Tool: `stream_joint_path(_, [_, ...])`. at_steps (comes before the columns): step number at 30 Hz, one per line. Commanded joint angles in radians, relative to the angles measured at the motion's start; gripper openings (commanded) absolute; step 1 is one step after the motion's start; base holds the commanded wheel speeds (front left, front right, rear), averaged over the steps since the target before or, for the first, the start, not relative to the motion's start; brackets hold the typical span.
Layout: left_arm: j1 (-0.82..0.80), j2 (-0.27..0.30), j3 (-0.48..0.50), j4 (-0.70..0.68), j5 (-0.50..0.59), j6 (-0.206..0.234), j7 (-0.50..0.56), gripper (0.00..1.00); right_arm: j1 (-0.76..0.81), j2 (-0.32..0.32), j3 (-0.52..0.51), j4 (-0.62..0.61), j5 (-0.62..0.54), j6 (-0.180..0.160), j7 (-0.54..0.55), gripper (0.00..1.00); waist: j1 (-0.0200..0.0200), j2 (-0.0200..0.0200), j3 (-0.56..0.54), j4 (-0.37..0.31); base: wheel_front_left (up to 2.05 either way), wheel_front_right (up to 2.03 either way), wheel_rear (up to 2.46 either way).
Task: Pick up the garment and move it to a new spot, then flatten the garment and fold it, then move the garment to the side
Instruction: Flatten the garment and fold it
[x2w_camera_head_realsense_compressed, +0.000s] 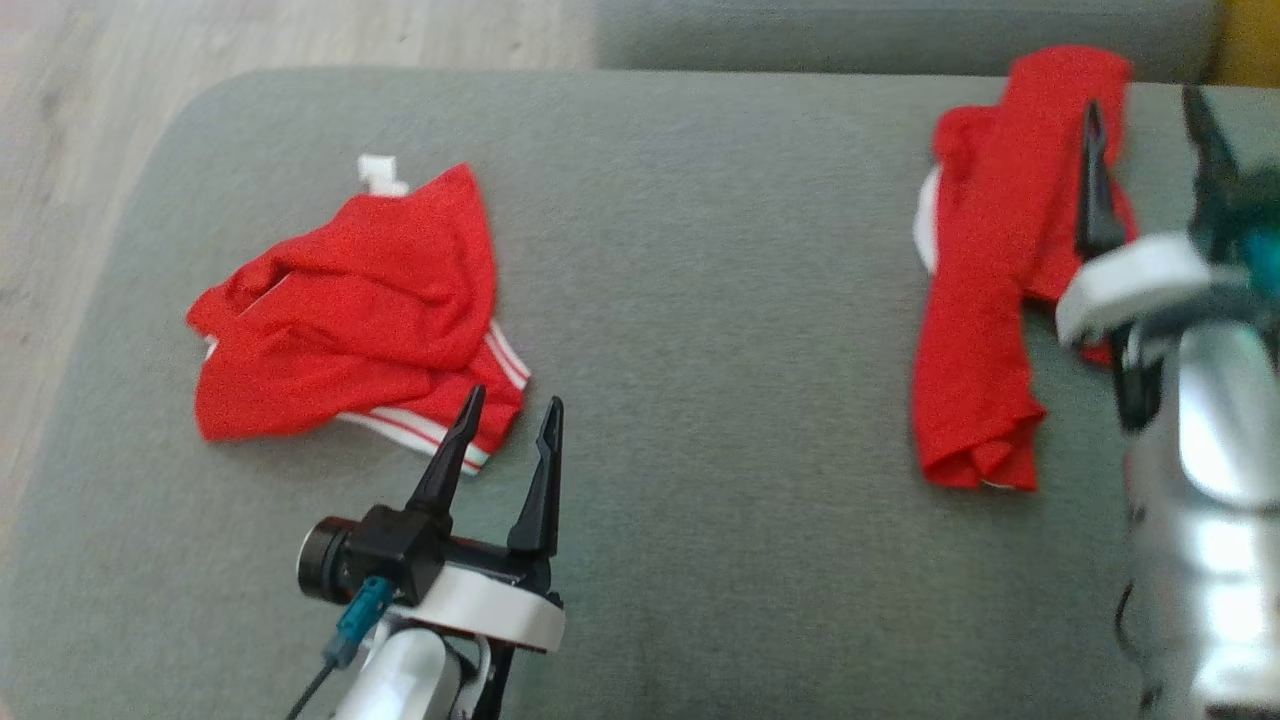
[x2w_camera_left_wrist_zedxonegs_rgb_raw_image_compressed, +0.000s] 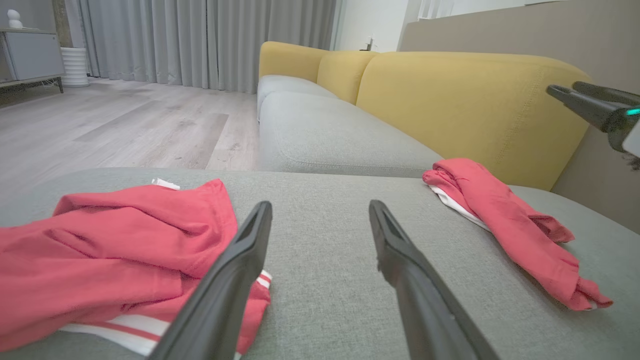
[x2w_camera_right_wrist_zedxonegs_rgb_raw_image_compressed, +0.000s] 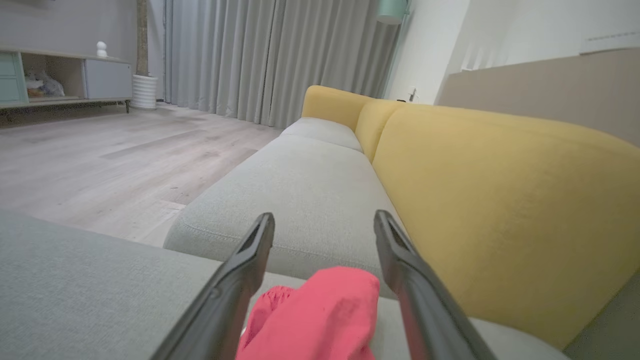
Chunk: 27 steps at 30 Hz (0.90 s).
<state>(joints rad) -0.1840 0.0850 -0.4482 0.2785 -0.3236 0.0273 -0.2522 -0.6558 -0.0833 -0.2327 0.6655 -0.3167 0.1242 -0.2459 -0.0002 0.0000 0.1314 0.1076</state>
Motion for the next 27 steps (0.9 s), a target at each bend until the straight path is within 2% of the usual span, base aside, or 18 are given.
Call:
stream_joint_path(1, [-0.015,0.007,0.04,-0.032,0.01,0.003,-0.009,1.0,0.021,0.013,0.012,-0.06,0.028,0.007,-0.011,1.0,0.0002,0.0,-0.033,-0.043,0.0,0.0,0.0])
stream_joint_path(4, [-0.001,0.009,0.043,-0.032,0.012,0.004,-0.009,1.0,0.158,0.031,0.032,-0.148,0.105,0.007,-0.014,1.0,0.0002,0.0,-0.044,-0.072,0.0,0.0,0.0])
stream_joint_path(9, [0.012,0.01,0.048,-0.035,0.015,0.006,-0.009,1.0,0.372,0.033,0.147,-0.239,0.321,0.007,-0.015,1.0,0.0002,0.0,-0.048,-0.107,0.0,0.0,0.0])
stream_joint_path(14, [0.009,0.008,0.045,-0.037,0.018,0.002,-0.009,1.0,0.454,0.033,0.193,-0.285,0.366,0.007,-0.005,1.0,0.0002,0.0,-0.036,-0.119,0.0,0.0,0.0])
stream_joint_path(20, [-0.004,0.006,0.04,-0.036,0.024,-0.006,-0.009,1.0,0.415,0.033,0.131,-0.33,0.306,0.007,0.037,1.0,0.0002,0.0,-0.001,-0.1,0.0,0.0,0.0])
stream_joint_path(27, [-0.031,0.003,0.037,-0.032,0.029,-0.014,-0.01,1.0,0.318,0.033,0.009,-0.303,0.003,0.007,0.196,1.0,0.0002,0.0,0.058,-0.049,0.0,0.0,0.0])
